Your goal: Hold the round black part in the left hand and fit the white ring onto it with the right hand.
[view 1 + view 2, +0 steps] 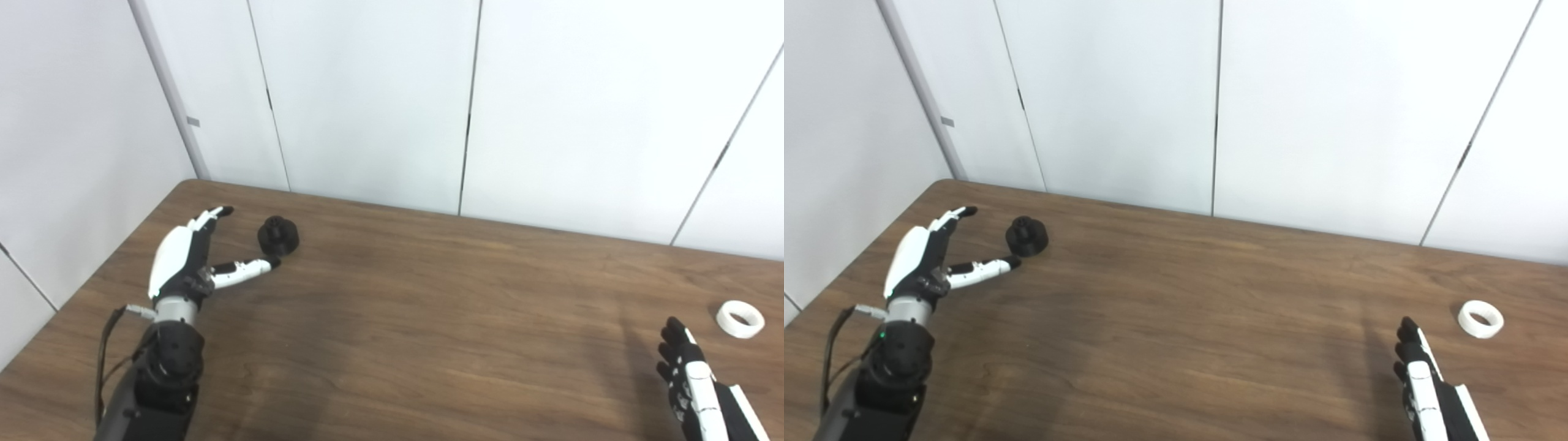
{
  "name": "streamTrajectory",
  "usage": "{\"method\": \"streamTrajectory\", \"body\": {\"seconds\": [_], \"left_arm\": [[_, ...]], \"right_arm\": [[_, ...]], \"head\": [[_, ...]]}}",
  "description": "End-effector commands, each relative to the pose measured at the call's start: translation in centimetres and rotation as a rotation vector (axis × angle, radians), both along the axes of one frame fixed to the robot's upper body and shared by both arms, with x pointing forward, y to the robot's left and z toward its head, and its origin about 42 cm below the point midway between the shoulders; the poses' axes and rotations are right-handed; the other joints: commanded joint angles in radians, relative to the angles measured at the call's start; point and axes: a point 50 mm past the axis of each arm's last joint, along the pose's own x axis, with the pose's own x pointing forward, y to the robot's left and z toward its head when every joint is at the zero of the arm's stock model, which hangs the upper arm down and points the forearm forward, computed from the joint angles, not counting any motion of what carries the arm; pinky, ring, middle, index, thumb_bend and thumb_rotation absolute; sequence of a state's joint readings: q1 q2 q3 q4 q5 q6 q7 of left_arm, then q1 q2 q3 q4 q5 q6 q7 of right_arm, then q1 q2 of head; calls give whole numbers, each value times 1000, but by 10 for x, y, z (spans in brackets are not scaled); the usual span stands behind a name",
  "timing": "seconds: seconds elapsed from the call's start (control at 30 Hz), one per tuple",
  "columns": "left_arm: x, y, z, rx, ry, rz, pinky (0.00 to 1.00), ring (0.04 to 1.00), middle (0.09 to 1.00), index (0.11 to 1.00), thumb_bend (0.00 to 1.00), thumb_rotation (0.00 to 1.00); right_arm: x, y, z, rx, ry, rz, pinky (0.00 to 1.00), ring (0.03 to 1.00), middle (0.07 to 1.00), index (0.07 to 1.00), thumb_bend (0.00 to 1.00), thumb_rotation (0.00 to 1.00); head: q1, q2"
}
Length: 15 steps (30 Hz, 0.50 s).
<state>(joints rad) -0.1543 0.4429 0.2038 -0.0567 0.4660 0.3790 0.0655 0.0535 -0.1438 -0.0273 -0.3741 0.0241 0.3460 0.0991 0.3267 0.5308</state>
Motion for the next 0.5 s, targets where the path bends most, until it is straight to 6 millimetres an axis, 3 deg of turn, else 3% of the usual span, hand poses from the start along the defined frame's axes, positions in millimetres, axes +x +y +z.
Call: {"method": "streamTrajectory", "body": {"seconds": [0.0,0.47], "left_arm": [[14,8,22,70,-73,3,1000,1000,950,889,1000,381],[66,18,13,98,45,16,1000,1000,970,879,1000,417]], "right_arm": [[2,1,17,7,-78,5,1000,1000,1000,1000,375,1000],[-1,-1,19,-14,-84,-9,1000,1000,1000,1000,387,1000]], "head": [[1,1],[-11,6]]}}
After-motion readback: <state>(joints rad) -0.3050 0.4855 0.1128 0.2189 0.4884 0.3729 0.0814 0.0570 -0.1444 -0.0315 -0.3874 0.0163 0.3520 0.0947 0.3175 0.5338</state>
